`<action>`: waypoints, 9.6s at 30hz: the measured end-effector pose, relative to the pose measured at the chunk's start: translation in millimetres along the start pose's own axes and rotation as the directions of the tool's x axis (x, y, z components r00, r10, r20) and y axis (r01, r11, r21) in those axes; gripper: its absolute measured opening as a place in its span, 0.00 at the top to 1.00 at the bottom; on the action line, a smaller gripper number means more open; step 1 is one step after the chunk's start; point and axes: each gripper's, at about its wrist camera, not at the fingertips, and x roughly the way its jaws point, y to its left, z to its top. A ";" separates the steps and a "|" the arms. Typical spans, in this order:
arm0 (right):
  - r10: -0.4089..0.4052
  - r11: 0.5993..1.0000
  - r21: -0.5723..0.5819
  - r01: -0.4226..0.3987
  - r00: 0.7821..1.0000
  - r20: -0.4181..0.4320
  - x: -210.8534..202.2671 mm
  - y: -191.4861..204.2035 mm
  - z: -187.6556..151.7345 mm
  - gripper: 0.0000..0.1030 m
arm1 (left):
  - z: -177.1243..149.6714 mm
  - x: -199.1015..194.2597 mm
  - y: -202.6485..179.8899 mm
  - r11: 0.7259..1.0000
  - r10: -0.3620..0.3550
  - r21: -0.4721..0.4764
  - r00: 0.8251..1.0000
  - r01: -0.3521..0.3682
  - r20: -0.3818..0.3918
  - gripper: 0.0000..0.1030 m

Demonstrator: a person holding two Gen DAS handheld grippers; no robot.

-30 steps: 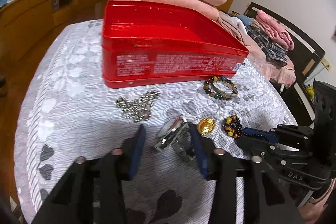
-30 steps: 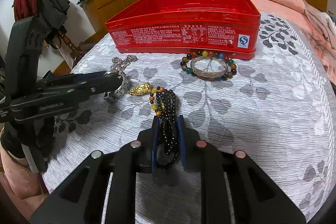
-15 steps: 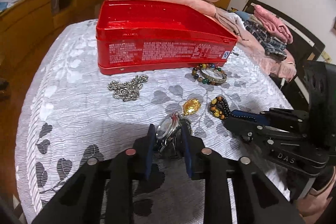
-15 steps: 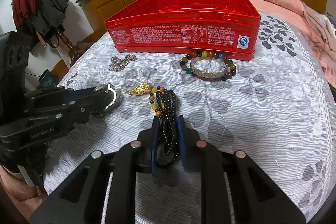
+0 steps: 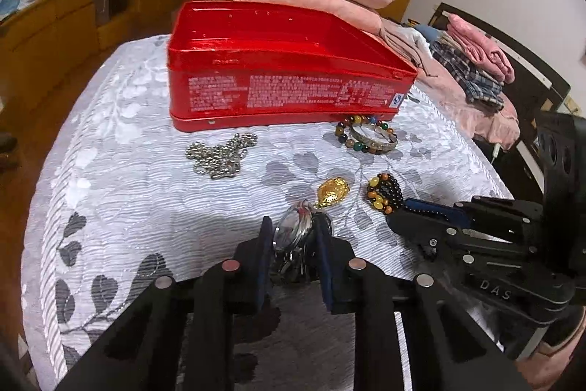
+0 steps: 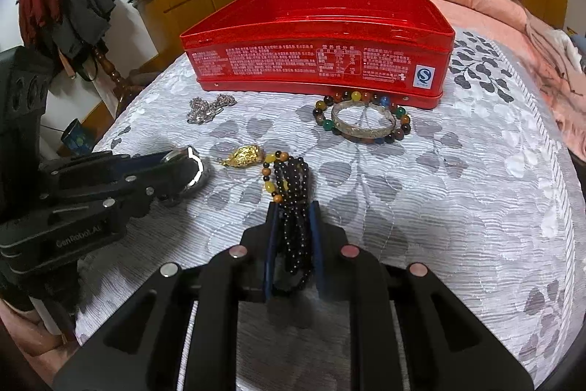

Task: Organize jewelry
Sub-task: 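Grasp the silver watch with the left tool while the right holds the black necklace, then carry the watch and black necklace into the red tin and open both tools, then withdraw both open tools from the red tin, then grasp the silver chain necklace with the left tool while the right grasps the silver bangle, then carry the chain necklace and bangle into the red tin and release both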

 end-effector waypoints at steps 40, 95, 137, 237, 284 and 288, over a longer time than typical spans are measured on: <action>-0.029 0.999 0.033 0.025 0.992 0.120 -46.4 -4.7 28.3 0.86 | 23.7 -40.5 -5.8 0.998 0.061 -0.038 0.987 -0.056 0.148 0.79; -0.107 0.989 0.127 0.081 0.971 0.213 1.5 -63.4 160.3 0.45 | 151.0 3.8 40.5 0.984 0.148 -0.131 0.955 -0.117 0.256 0.30; -0.122 0.985 0.137 0.109 0.989 0.088 1.7 -43.8 39.3 0.39 | 48.8 39.3 31.3 0.978 0.206 -0.014 0.978 -0.206 -0.027 0.25; -0.085 0.995 0.063 0.077 0.989 0.123 -32.7 -9.6 45.9 0.55 | 45.3 -20.7 1.3 0.994 0.109 -0.030 0.987 -0.106 0.119 0.86; -0.094 0.992 0.093 0.083 0.987 0.128 26.7 -52.2 165.5 0.45 | 171.0 34.8 27.2 0.992 0.093 -0.104 0.979 -0.075 0.182 0.53; -0.113 0.989 0.106 0.099 0.985 0.134 24.7 -57.9 161.3 0.41 | 166.2 41.9 38.1 0.986 0.128 -0.129 0.980 -0.108 0.151 0.44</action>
